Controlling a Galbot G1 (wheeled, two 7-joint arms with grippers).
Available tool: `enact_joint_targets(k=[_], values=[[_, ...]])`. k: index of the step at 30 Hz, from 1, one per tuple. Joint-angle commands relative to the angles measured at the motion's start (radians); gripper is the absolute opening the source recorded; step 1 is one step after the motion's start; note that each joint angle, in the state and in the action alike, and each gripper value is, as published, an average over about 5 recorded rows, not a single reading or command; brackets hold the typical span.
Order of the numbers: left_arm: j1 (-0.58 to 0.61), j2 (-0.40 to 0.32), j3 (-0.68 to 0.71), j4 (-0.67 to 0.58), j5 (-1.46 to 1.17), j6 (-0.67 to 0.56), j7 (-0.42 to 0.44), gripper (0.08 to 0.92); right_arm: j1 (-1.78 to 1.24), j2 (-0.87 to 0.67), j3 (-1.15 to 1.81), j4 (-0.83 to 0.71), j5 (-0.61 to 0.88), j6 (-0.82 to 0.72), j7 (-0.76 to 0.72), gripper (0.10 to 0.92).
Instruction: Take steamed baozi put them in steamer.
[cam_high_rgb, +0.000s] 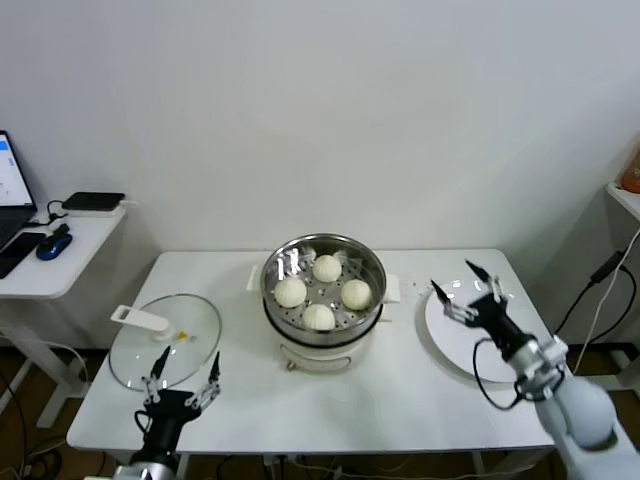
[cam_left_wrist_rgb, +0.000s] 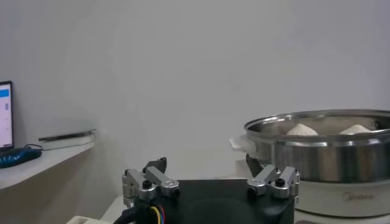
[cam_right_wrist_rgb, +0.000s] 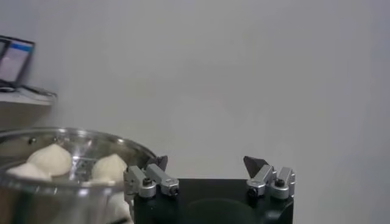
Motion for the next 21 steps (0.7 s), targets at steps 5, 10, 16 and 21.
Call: enact_joint_targets(k=[5, 10, 16, 21], values=[[-0.019, -0.003, -0.01, 0.007, -0.006, 0.009, 0.003, 0.823, -0.241, 0.358, 0.163, 0.005, -0.041, 0.203, 0.031, 0.823], [-0.024, -0.006, -0.006, 0.012, -0.001, 0.011, 0.008, 0.823, -0.257, 0.378, 0.124, 0.025, -0.046, 0.214, 0.045, 0.823], [-0.025, -0.007, -0.013, 0.017, -0.003, 0.01, 0.011, 0.823, -0.273, 0.388, 0.084, 0.038, -0.047, 0.222, 0.051, 0.823], [-0.02, -0.008, -0.017, 0.016, -0.006, 0.008, 0.018, 0.823, -0.265, 0.376, 0.077, 0.025, -0.041, 0.226, 0.058, 0.823]])
